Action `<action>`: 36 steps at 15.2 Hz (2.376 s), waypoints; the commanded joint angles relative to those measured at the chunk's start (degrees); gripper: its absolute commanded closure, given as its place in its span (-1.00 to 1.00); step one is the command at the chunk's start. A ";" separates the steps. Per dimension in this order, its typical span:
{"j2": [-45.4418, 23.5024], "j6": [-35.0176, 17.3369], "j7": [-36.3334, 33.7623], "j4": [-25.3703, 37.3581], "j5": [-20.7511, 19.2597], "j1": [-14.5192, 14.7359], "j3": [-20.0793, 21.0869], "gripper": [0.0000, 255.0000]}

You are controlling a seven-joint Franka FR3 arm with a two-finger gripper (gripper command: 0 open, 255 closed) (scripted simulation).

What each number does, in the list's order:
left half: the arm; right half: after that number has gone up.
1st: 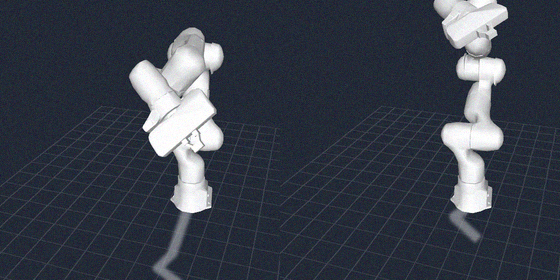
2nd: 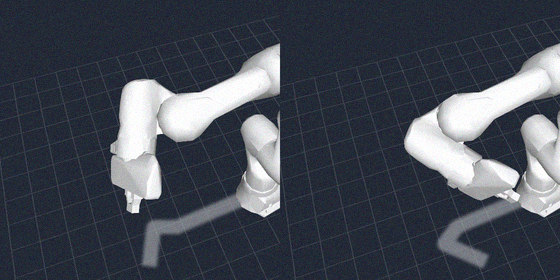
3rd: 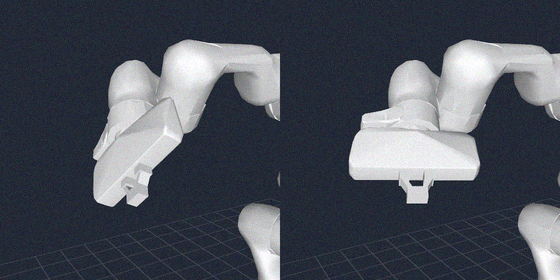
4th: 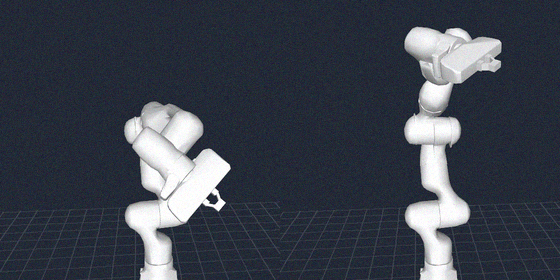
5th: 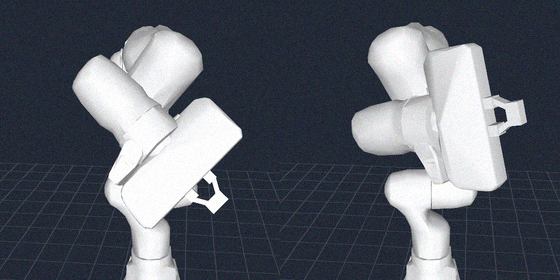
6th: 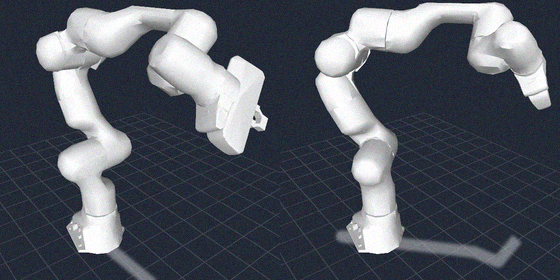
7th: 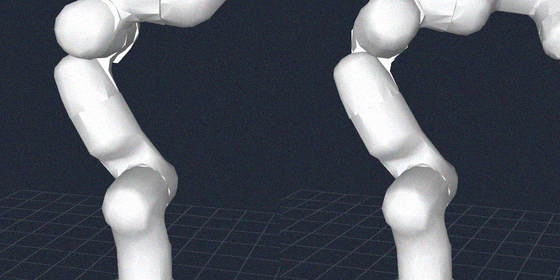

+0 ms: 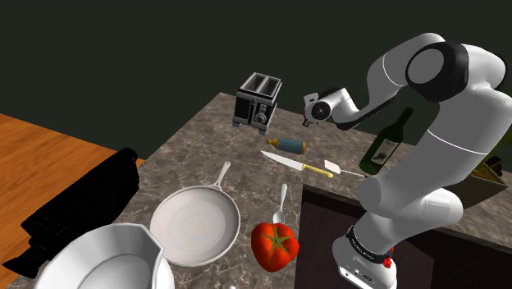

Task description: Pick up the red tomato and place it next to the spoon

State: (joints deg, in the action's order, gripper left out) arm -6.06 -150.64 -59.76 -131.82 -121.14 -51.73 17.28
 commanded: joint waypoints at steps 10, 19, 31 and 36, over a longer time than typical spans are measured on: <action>6.38 -4.91 10.57 0.33 9.87 -0.70 -0.71 1.00; 11.03 -7.90 21.35 0.74 20.07 -1.21 -1.29 1.00; 34.45 -5.47 25.47 -20.78 35.67 5.79 2.91 1.00; 45.42 -1.47 31.62 -29.21 48.65 13.73 4.52 1.00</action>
State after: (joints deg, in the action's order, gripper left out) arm 35.95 -152.93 -30.79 -158.70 -76.64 -40.25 22.06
